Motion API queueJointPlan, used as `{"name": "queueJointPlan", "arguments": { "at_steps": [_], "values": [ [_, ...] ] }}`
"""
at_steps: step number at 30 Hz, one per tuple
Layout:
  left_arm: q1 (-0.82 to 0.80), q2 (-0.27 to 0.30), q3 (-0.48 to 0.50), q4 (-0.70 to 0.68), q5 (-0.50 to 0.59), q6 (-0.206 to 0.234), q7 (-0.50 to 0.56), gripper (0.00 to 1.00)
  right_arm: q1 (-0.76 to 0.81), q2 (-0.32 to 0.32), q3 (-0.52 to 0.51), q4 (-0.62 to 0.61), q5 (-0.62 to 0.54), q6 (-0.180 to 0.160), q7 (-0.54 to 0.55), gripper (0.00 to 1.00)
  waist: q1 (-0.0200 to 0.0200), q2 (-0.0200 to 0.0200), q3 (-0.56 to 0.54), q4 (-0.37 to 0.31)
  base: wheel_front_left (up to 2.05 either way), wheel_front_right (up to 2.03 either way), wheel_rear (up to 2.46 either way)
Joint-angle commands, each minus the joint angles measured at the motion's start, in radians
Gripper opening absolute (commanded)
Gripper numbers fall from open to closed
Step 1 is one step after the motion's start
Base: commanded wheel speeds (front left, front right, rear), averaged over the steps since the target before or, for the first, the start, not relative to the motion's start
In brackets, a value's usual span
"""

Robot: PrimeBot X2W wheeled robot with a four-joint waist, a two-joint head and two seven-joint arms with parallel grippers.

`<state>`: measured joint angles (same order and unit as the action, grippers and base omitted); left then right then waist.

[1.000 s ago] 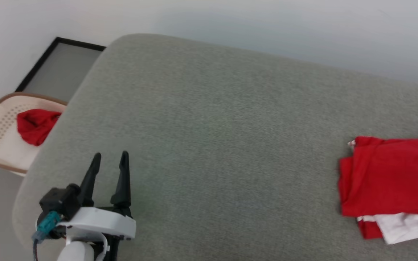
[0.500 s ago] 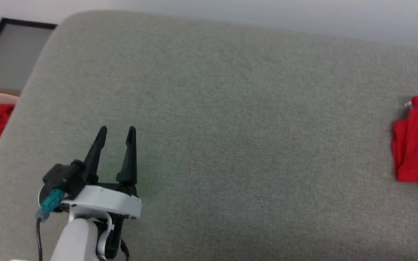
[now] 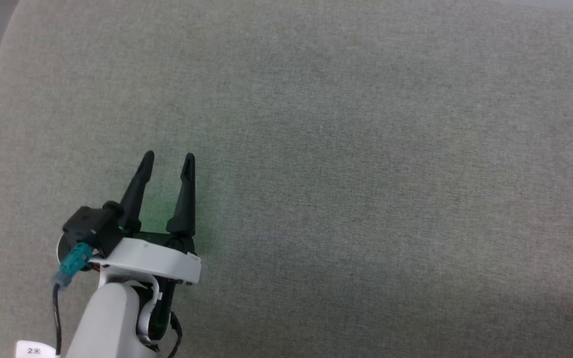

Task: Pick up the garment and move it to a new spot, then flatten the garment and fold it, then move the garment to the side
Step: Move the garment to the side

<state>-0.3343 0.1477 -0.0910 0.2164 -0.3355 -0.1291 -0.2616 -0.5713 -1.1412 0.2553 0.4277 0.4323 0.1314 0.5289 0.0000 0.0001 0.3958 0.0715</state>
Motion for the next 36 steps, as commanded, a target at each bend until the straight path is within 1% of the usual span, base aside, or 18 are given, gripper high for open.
{"name": "queueJointPlan", "arguments": {
  "at_steps": [1, 7, 11, 12, 13, 14, 15, 16, 23, 26, 29, 32, 33, 36],
  "values": [
    [-0.011, 0.004, -0.003, 0.002, -0.005, -0.003, -0.003, 1.0, -0.02, -0.005, 0.013, 0.017, -0.009, -0.002, 0.001, 0.0, 0.0, -0.0001, 0.005, 0.008, 0.0, 0.0, 0.0],
    [-0.01, 0.003, -0.011, 0.008, -0.005, -0.003, -0.003, 1.0, -0.075, 0.041, 0.042, 0.131, -0.055, -0.002, 0.01, 0.0, 0.0, -0.0001, 0.003, 0.033, 0.0, 0.0, 0.0],
    [-0.003, 0.0, -0.015, 0.01, -0.004, -0.003, -0.003, 1.0, -0.108, 0.083, 0.03, 0.217, -0.074, -0.002, 0.005, 0.0, 0.0, -0.0001, -0.008, 0.052, 0.0, 0.0, 0.0],
    [0.0, 0.0, -0.015, 0.012, -0.004, -0.003, -0.003, 1.0, -0.12, 0.092, 0.023, 0.24, -0.079, -0.002, 0.0, 0.17, 0.0, -0.0001, -0.012, 0.055, 0.0, 0.0, 0.0],
    [0.004, 0.0, -0.014, 0.013, -0.005, -0.003, -0.003, 1.0, -0.125, 0.1, 0.021, 0.257, -0.085, -0.002, -0.001, 0.38, 0.0, -0.0001, -0.016, 0.058, 0.0, 0.0, 0.0],
    [0.007, 0.001, -0.012, 0.014, -0.005, -0.003, -0.003, 1.0, -0.131, 0.11, 0.019, 0.272, -0.088, -0.002, -0.005, 0.49, 0.0, -0.0001, -0.021, 0.06, 0.0, 0.0, 0.0],
    [0.01, 0.001, -0.01, 0.016, -0.006, -0.003, -0.003, 1.0, -0.14, 0.12, 0.014, 0.287, -0.091, -0.002, -0.007, 0.96, 0.0, -0.0001, -0.027, 0.062, 0.0, 0.0, 0.0],
    [0.012, 0.0, -0.008, 0.017, -0.007, -0.003, -0.003, 1.0, -0.143, 0.127, 0.012, 0.299, -0.092, -0.002, -0.009, 1.0, 0.0, -0.0001, -0.034, 0.063, 0.0, 0.0, 0.0],
    [0.036, 0.0, 0.002, 0.025, -0.006, -0.003, -0.003, 1.0, -0.176, 0.151, 0.001, 0.338, -0.089, -0.002, -0.01, 1.0, 0.0, -0.0001, -0.078, 0.055, 0.0, 0.0, 0.0],
    [0.047, -0.001, 0.004, 0.027, -0.007, -0.003, -0.003, 1.0, -0.181, 0.165, -0.008, 0.339, -0.084, -0.002, -0.037, 1.0, 0.0, -0.0001, -0.1, 0.048, 0.0, 0.0, 0.0],
    [0.057, 0.002, 0.005, 0.03, -0.005, -0.003, -0.003, 1.0, -0.179, 0.194, -0.033, 0.333, -0.069, -0.002, -0.091, 1.0, 0.0, -0.0001, -0.127, 0.04, 0.0, 0.0, 0.0],
    [0.071, 0.006, 0.01, 0.032, -0.003, -0.003, -0.003, 1.0, -0.159, 0.244, -0.056, 0.321, -0.043, -0.002, -0.154, 1.0, 0.0, -0.0001, -0.158, 0.028, 0.0, 0.0, 0.0],
    [0.076, 0.007, 0.011, 0.033, -0.003, -0.003, -0.003, 1.0, -0.15, 0.269, -0.071, 0.316, -0.018, -0.002, -0.179, 1.0, 0.0, -0.0001, -0.17, 0.024, 0.0, 0.0, 0.0],
    [0.094, 0.012, 0.021, 0.037, -0.002, -0.003, -0.003, 1.0, -0.112, 0.323, -0.072, 0.282, -0.009, -0.002, -0.279, 1.0, 0.0, -0.0001, -0.212, 0.011, 0.0, 0.0, 0.0]
  ]
}}
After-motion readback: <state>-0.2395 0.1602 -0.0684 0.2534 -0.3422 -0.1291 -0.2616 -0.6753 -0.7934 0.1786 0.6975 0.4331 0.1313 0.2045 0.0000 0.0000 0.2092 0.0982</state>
